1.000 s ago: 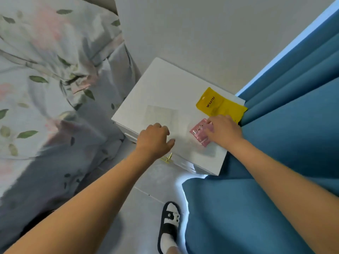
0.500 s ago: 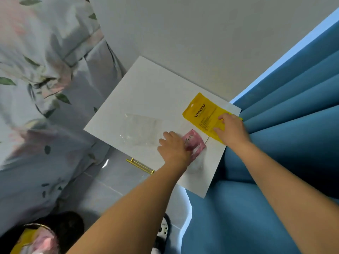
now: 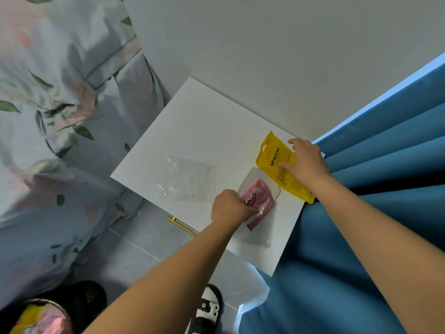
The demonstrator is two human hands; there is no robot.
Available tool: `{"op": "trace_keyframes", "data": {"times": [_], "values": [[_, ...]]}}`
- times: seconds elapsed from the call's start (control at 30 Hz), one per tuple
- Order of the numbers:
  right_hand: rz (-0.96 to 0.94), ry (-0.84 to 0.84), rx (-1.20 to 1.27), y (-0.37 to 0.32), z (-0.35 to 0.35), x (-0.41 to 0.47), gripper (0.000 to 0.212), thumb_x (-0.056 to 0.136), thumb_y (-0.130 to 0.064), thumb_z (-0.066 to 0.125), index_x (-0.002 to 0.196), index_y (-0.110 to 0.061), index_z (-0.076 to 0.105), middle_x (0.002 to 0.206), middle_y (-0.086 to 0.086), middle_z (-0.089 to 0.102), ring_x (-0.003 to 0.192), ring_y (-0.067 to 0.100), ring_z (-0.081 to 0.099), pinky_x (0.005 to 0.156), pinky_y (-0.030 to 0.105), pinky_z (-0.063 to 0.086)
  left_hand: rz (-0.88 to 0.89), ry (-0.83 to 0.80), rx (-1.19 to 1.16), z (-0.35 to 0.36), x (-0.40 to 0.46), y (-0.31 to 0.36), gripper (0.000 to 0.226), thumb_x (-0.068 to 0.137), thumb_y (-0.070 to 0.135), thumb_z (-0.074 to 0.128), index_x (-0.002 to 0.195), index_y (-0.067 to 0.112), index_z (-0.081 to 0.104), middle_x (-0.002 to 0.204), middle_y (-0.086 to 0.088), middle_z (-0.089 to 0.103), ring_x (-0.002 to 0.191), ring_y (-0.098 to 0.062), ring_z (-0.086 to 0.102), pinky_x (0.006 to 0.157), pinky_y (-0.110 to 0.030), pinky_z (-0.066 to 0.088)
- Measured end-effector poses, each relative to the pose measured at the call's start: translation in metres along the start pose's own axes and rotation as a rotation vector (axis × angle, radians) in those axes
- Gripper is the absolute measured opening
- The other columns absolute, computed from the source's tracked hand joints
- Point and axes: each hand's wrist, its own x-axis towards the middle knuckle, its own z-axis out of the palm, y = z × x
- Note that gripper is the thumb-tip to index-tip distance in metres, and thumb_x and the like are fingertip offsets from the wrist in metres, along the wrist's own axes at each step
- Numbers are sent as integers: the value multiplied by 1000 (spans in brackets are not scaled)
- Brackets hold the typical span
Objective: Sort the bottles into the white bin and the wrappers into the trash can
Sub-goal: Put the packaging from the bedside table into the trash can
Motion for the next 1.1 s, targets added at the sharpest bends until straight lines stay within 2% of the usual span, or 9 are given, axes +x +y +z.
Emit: {"op": "trace_keyframes", "data": {"times": [0.2,0.27,0.37,0.47,0.7,0.83,0.9,1.0,1.1], "values": [[71,-188,-45,9,8,25,101,69,-51,76,147,-14,23,146,14,37,136,36,31,108,49,34,-45,-1,-303,-21,-4,-27,31,70,28,81,90,8,68,83,-4,67,65,-13,62,54,-21,53],[61,-221,-91,10,12,27,101,65,-55,77,145,-19,27,142,15,40,133,36,34,105,50,37,-68,16,-410,-27,-6,-37,34,68,22,83,95,5,70,91,-10,72,76,-22,69,68,-34,60],[60,-212,-157,9,18,21,100,61,-54,80,142,-22,30,138,15,38,128,37,36,99,49,38,-67,43,-509,-33,-10,-50,37,64,18,84,97,10,67,96,-11,73,87,-28,70,84,-44,58],[94,-205,-178,10,23,17,104,59,-52,83,142,-26,25,137,15,40,129,37,34,98,51,38,-47,37,-564,-38,-13,-58,35,64,16,84,92,16,64,97,-9,72,89,-27,70,85,-45,57],[136,-253,-142,13,23,13,88,55,-58,82,123,-15,44,122,16,51,115,35,49,91,43,39,-11,29,-650,-50,-16,-58,29,68,11,83,85,21,62,98,-10,72,90,-28,70,86,-45,57],[32,-260,59,17,28,0,57,71,-38,79,116,-11,59,119,17,63,109,35,56,87,37,42,-6,25,-721,-60,-23,-60,31,69,7,82,92,15,62,99,-12,71,89,-28,70,82,-39,58],[67,-266,329,16,29,-10,45,79,-25,75,119,-12,58,120,14,63,109,32,57,90,38,44,-13,28,-750,-66,-29,-65,28,71,6,81,89,15,62,97,-11,71,87,-27,70,78,-34,58],[215,-291,783,12,34,-30,42,88,-12,63,128,-11,50,129,14,57,112,30,56,87,42,48,-25,46,-775,-74,-38,-79,26,72,6,80,87,16,61,92,-9,71,83,-26,70,76,-34,59],[292,-271,1094,7,39,-52,41,95,-7,50,135,-13,43,132,11,55,103,25,59,74,38,56,-28,67,-808,-81,-50,-97,24,73,3,79,86,15,63,87,-7,71,77,-23,68,74,-33,58]]}}
